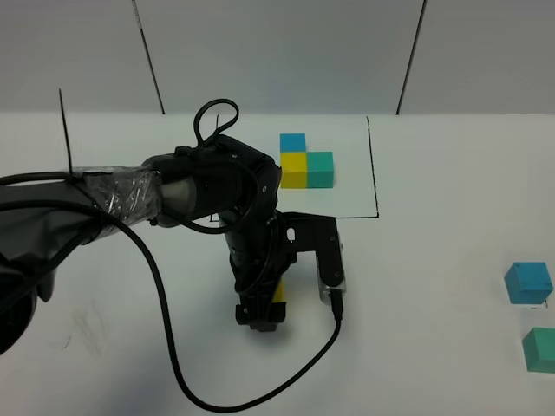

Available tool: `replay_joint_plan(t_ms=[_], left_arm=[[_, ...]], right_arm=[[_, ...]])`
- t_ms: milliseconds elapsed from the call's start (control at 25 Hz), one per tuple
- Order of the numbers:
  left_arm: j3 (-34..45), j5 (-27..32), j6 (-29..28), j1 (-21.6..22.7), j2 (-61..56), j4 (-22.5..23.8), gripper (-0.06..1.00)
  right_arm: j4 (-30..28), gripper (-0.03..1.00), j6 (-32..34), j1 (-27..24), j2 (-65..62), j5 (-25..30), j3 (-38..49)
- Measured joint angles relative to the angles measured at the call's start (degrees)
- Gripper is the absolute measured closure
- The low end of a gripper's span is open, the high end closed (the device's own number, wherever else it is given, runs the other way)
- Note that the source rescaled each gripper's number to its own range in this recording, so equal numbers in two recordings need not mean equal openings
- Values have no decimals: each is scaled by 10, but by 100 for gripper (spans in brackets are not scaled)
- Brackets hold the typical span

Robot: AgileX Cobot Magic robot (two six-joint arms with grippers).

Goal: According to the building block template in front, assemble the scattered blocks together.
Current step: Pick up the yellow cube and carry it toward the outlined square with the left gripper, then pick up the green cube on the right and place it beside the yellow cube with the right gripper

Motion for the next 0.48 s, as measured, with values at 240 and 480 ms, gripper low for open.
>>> replay_joint_plan(t_ms=[240, 480], left_arm=[[0, 1, -103, 0, -94, 69, -5], [0, 60, -261, 7, -205, 236, -3]], right_arm=[[0, 24, 0, 0, 0, 0, 0], [0, 24, 0, 0, 0, 0, 0]])
